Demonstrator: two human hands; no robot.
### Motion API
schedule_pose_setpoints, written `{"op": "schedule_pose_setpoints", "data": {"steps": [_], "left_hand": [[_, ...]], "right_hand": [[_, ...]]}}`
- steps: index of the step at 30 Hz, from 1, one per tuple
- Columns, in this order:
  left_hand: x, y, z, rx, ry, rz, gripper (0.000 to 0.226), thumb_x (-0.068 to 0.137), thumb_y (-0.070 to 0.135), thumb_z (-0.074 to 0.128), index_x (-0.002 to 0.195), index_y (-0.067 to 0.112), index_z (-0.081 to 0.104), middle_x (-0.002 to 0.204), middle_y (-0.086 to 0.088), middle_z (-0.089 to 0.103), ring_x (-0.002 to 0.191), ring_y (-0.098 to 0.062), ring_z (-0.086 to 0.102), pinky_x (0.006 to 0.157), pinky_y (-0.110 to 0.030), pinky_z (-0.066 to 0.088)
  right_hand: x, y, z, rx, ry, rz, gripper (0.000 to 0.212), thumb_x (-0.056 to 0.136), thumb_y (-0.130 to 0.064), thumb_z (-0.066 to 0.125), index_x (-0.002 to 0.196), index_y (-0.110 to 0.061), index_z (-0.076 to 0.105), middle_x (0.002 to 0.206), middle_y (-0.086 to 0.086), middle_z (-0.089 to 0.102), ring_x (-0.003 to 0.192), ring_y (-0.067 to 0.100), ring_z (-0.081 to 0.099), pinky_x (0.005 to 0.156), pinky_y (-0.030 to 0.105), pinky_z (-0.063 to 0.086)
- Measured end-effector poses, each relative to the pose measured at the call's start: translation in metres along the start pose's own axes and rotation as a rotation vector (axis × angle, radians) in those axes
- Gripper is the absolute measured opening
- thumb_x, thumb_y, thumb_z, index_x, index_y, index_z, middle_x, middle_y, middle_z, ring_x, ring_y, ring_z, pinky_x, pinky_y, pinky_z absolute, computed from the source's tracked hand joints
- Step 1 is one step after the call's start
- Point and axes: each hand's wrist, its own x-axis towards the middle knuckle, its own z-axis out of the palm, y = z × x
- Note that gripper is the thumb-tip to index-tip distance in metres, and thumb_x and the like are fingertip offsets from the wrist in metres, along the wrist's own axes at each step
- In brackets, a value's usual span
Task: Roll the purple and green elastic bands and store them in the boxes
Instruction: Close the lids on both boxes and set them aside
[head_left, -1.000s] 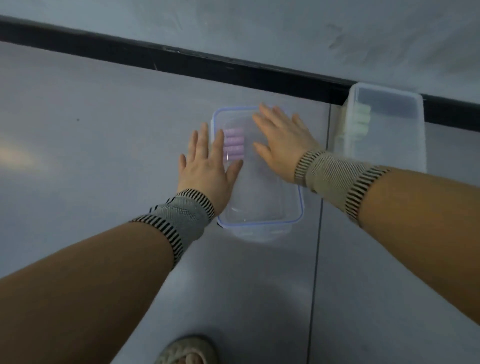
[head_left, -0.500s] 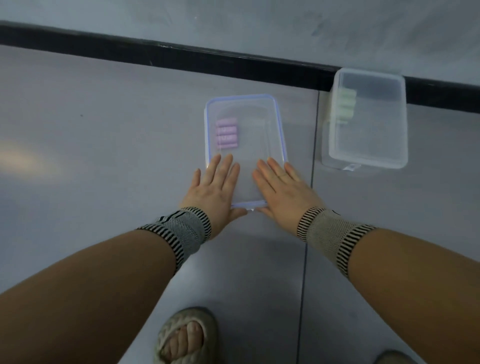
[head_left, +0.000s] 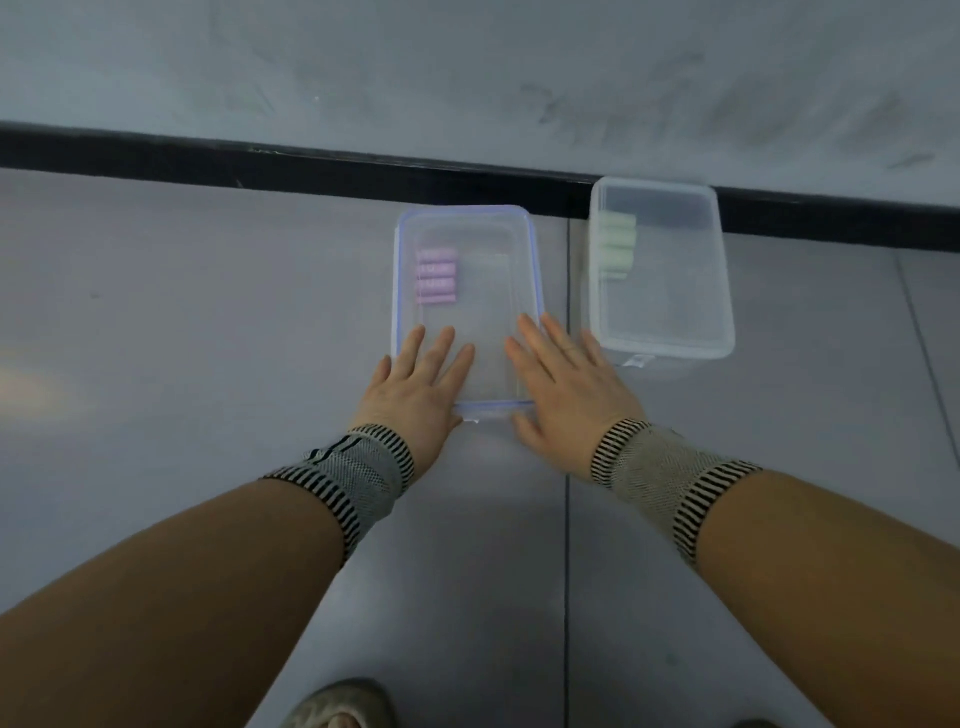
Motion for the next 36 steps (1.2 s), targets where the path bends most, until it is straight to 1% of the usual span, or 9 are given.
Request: {"op": "schedule_pose_setpoints", "data": {"steps": [4,7,9,12,15,18,23,28,36], "left_hand": [[0.029,0.001,-0.014,0.031,-0.025,0.003,0.071,0.098,0.039,0.038,0.148,0.029,-0.013,0.156,0.006,-0.019,0.144,-0.023,-0.016,0.117,-0.042,0.006],[0.048,0.001,-0.026,0.048,-0.051,0.015,0.072,0.098,0.04,0.039,0.148,0.03,-0.012,0.156,0.007,-0.017,0.144,-0.022,-0.015,0.118,-0.042,0.008],[0.055,0.002,-0.03,0.05,-0.057,0.02,0.073,0.097,0.04,0.041,0.148,0.03,-0.01,0.157,0.007,-0.016,0.144,-0.021,-0.014,0.118,-0.042,0.009],[0.061,0.005,-0.033,0.056,-0.051,0.027,0.074,0.096,0.04,0.042,0.148,0.029,-0.009,0.157,0.007,-0.014,0.144,-0.021,-0.013,0.118,-0.042,0.01],[0.066,0.006,-0.033,0.072,-0.04,0.032,0.074,0.096,0.041,0.043,0.148,0.029,-0.009,0.157,0.006,-0.014,0.144,-0.022,-0.013,0.118,-0.042,0.01],[0.069,0.007,-0.033,0.073,-0.026,0.018,0.074,0.096,0.041,0.043,0.148,0.03,-0.009,0.157,0.007,-0.014,0.144,-0.022,-0.013,0.118,-0.042,0.011],[0.069,0.012,-0.032,0.088,-0.007,0.005,0.075,0.096,0.039,0.044,0.148,0.029,-0.008,0.157,0.006,-0.013,0.145,-0.023,-0.011,0.118,-0.042,0.011],[0.067,0.014,-0.034,0.071,0.003,0.005,0.075,0.096,0.037,0.045,0.149,0.03,-0.007,0.157,0.007,-0.013,0.145,-0.021,-0.011,0.117,-0.041,0.012],[0.065,0.021,-0.034,0.064,0.019,0.021,0.074,0.095,0.037,0.046,0.149,0.029,-0.005,0.158,0.007,-0.012,0.145,-0.02,-0.01,0.116,-0.04,0.012]], "right_hand": [[-0.011,0.06,-0.008,0.056,-0.033,0.285,0.063,0.097,-0.022,0.031,0.151,-0.022,-0.003,0.157,0.0,-0.021,0.144,0.026,-0.019,0.117,0.047,-0.007],[-0.018,0.095,-0.006,0.054,-0.081,0.36,0.058,0.099,-0.026,0.031,0.15,-0.025,0.004,0.158,0.001,-0.019,0.144,0.029,-0.017,0.117,0.052,-0.002],[-0.02,0.107,-0.001,0.053,-0.095,0.362,0.056,0.099,-0.03,0.031,0.15,-0.027,0.008,0.158,0.002,-0.017,0.145,0.031,-0.014,0.116,0.053,0.001],[-0.021,0.115,0.005,0.09,-0.101,0.355,0.055,0.099,-0.028,0.032,0.149,-0.03,0.009,0.158,0.002,-0.016,0.145,0.031,-0.012,0.115,0.055,0.002],[-0.022,0.12,0.011,0.124,-0.075,0.361,0.06,0.098,-0.015,0.034,0.149,-0.028,0.007,0.158,0.0,-0.015,0.145,0.03,-0.011,0.115,0.054,0.003],[-0.026,0.128,0.019,0.151,-0.036,0.366,0.068,0.094,0.001,0.035,0.15,-0.025,0.006,0.159,0.002,-0.012,0.145,0.031,-0.008,0.118,0.047,0.005],[-0.029,0.137,0.018,0.192,-0.021,0.357,0.079,0.088,0.013,0.033,0.15,-0.028,0.009,0.16,0.006,-0.005,0.146,0.029,-0.003,0.118,0.038,0.009],[-0.028,0.138,0.015,0.172,-0.008,0.341,0.077,0.088,0.012,0.034,0.15,-0.028,0.013,0.159,0.008,0.001,0.146,0.031,0.001,0.116,0.039,0.014],[-0.031,0.137,0.011,0.154,-0.029,0.301,0.076,0.088,0.012,0.034,0.15,-0.025,0.013,0.159,0.007,0.002,0.146,0.032,0.001,0.117,0.038,0.013]]}}
